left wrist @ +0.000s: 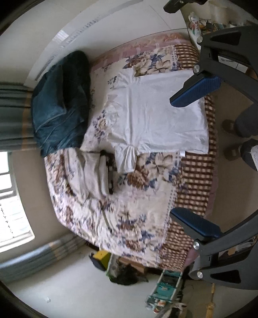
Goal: Fold small clothes
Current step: 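Lower the right tool to the white T-shirt's sleeve and grasp its edge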
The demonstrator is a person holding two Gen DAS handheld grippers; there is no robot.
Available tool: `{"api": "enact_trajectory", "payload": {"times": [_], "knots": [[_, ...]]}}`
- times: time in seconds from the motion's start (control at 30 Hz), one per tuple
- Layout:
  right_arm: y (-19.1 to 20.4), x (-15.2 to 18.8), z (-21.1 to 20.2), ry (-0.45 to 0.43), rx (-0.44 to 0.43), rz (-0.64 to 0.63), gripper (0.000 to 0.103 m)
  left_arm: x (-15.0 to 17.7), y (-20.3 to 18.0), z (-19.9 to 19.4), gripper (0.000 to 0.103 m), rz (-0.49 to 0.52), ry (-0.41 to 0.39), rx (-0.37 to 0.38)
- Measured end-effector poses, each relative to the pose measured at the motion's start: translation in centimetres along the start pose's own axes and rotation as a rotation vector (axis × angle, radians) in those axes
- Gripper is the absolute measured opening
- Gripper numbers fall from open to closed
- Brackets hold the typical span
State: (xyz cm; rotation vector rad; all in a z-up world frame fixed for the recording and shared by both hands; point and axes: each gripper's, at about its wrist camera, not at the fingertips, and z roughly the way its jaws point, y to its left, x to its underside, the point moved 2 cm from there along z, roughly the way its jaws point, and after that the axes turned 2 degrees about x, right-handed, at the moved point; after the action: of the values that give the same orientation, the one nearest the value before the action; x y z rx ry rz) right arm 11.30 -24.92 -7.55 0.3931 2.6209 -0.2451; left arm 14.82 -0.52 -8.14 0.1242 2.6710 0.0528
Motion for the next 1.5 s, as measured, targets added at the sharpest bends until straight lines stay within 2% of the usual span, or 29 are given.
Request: {"api": "enact_trajectory", "payload": {"times": [0.07,0.17,0.3,0.47,0.53,0.6,0.63,0.73,0.83,0.97,1.03,1.17,1.23,1.3,1.33,1.4,1.47,1.5], "knots": [[-0.1,-1.8,3.2,0.011,0.017,-0.003,0.103,-1.7,-1.1,3.1,0.103,0.018,0.009,-0.045],[-0.4,-4.4,9.1,0.051,0.029,0.010,0.103,-4.0,-3.0,7.5,0.103,0.014,0.038,-0.063],[-1.2,-7.9,19.0,0.123,0.033,0.044,0.103,-7.2,-6.2,14.3,0.103,0.018,0.075,-0.125],[-4.2,-11.3,35.0,0.255,-0.025,0.123,0.103,-9.8,-10.1,23.6,0.103,0.038,0.168,-0.200],[-6.0,-11.9,42.0,0.301,-0.048,0.190,0.103,-10.0,-11.7,28.6,0.103,0.017,0.236,-0.212],[-7.8,-11.7,48.6,0.367,-0.083,0.290,0.103,-9.7,-13.0,33.4,0.103,-0.002,0.300,-0.217],[-9.3,-11.2,53.2,0.418,-0.114,0.386,0.103,-9.6,-13.6,35.0,0.103,-0.004,0.320,-0.220],[-11.7,-9.1,61.1,0.480,-0.179,0.585,0.103,-9.0,-15.7,41.7,0.103,0.004,0.379,-0.241],[-13.1,-6.4,67.9,0.526,-0.203,0.744,0.103,-8.4,-17.4,47.4,0.103,0.005,0.437,-0.226],[-13.7,-4.7,74.4,0.481,-0.264,0.906,0.103,-7.7,-19.1,53.5,0.103,0.010,0.499,-0.212],[-13.6,-4.4,75.8,0.454,-0.277,0.959,0.102,-7.7,-19.7,55.4,0.103,0.005,0.510,-0.199],[-12.8,-4.9,78.0,0.405,-0.264,1.042,0.087,-7.5,-20.0,57.5,0.103,-0.010,0.518,-0.195],[-12.3,-5.7,78.6,0.375,-0.234,1.048,0.074,-7.4,-19.6,57.9,0.103,-0.036,0.528,-0.184],[-11.6,-6.9,79.1,0.339,-0.207,1.035,0.054,-7.5,-19.3,57.8,0.103,-0.045,0.530,-0.177],[-11.2,-7.5,79.2,0.329,-0.194,1.027,0.048,-7.7,-19.2,57.4,0.103,-0.040,0.518,-0.180],[-10.5,-8.8,79.6,0.316,-0.164,1.003,0.025,-8.4,-19.2,56.4,0.103,-0.016,0.483,-0.192],[-10.0,-10.3,79.7,0.300,-0.135,0.959,0.014,-9.2,-19.0,55.0,0.103,0.001,0.437,-0.207],[-9.8,-11.2,79.7,0.284,-0.120,0.918,0.012,-9.6,-18.9,54.3,0.103,0.005,0.416,-0.208]]}}
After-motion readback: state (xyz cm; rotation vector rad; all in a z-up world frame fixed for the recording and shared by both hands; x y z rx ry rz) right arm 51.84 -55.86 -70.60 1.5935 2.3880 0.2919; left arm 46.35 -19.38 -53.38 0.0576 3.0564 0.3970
